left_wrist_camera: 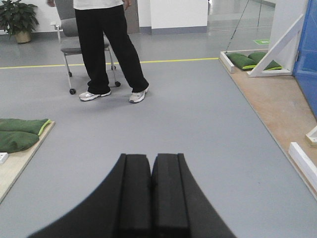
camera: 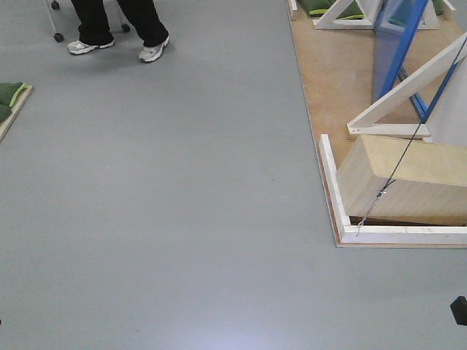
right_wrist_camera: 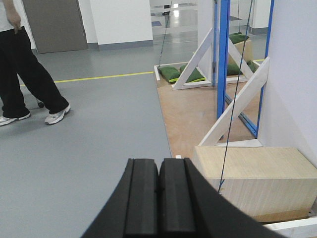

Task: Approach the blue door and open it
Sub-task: 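Drive the base forward alongside the wooden platform toward the blue door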

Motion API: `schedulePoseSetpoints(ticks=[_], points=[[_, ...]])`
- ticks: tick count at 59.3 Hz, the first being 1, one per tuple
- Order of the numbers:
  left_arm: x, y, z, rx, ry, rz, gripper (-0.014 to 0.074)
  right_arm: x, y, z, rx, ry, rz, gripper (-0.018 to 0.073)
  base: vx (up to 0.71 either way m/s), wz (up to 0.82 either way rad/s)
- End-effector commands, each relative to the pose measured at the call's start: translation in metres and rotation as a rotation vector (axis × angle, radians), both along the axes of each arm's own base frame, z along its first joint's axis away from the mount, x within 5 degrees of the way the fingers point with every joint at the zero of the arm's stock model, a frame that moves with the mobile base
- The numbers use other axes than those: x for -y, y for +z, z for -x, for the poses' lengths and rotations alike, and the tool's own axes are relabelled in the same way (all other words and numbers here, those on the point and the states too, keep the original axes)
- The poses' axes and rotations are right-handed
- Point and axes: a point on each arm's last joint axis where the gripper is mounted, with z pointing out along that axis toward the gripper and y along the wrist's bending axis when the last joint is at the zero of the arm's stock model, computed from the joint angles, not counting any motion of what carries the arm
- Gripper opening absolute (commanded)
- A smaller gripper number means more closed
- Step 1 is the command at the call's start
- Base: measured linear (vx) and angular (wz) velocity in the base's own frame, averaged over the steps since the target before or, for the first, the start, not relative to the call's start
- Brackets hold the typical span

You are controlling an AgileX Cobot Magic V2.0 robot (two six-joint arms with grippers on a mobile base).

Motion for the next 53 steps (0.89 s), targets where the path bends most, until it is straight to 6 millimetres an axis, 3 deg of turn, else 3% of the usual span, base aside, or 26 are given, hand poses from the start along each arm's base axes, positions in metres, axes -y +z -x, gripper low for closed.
schedulePoseSetpoints(ticks=[1, 53], points=[[0.0007, 0.0137, 0.0011, 0.113, -0.009, 0.006, 0.0071, -0.0003, 0.0048, -0.0007, 0.079, 0.006, 0.021, -0.0004, 0.00, 0.00], [0.0010, 0.0134, 0.0012, 0.113, -0.013, 0.006, 0.0071, -0.0003, 0.0051, -0.0004, 0.084, 0.006, 0.021, -0.0004, 0.03, -0.01]])
